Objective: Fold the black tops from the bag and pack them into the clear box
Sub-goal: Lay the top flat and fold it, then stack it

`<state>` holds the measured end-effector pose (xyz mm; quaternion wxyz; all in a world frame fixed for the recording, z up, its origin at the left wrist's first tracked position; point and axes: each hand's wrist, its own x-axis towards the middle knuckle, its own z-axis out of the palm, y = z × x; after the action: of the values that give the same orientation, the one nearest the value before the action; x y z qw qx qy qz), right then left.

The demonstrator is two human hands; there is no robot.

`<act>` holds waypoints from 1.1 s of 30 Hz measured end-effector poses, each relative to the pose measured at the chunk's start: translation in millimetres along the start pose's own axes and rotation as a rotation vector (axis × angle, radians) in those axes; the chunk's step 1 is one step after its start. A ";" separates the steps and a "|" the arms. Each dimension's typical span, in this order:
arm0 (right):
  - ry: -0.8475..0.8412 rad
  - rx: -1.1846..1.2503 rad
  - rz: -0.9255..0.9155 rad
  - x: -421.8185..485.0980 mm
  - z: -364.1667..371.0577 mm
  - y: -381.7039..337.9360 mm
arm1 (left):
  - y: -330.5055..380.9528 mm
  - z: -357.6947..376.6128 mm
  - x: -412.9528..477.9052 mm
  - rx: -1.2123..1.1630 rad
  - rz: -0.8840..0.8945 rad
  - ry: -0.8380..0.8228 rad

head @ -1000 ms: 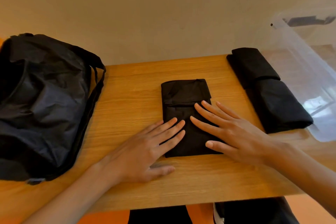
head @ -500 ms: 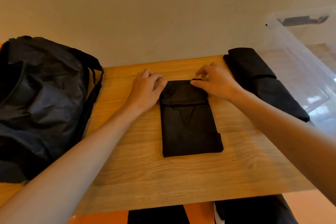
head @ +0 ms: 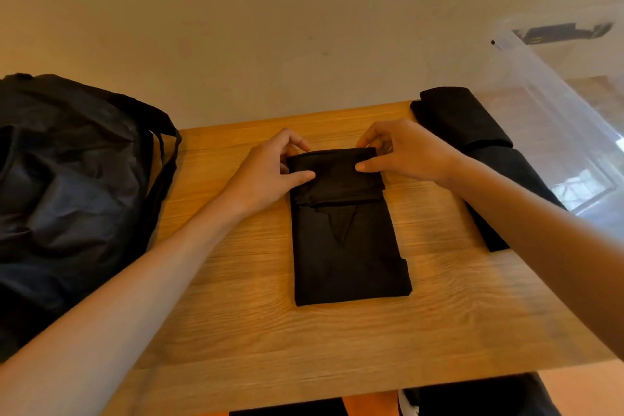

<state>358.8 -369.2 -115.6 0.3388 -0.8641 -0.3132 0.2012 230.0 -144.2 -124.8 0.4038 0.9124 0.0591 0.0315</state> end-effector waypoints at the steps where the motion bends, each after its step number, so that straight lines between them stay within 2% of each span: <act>1: -0.003 -0.008 -0.006 -2.5 -1.3 -1.0 | 0.8 -0.9 -1.2 -0.020 0.006 0.010; 6: 0.082 -0.017 -0.108 -16.7 -6.0 -8.6 | 12.7 -7.0 -8.0 -0.083 0.061 0.113; 10: 0.131 -0.018 -0.283 -45.0 -4.4 -11.7 | 25.9 -10.7 -31.5 -0.064 0.198 0.188; 16: 0.192 -0.131 -0.510 -97.1 15.6 -5.3 | 24.5 -1.3 -83.3 -0.022 0.395 0.124; 25: 0.189 -0.219 -0.621 -133.1 43.2 14.8 | 12.5 21.3 -127.1 0.217 0.522 0.077; 33: 0.205 -0.297 -0.692 -146.8 49.1 21.0 | 9.2 24.8 -139.3 0.269 0.627 0.106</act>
<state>233.6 -458.2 -144.5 0.2875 -0.7627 -0.5763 -0.0596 95.4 -187.1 -136.0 0.2468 0.9283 -0.1998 0.1932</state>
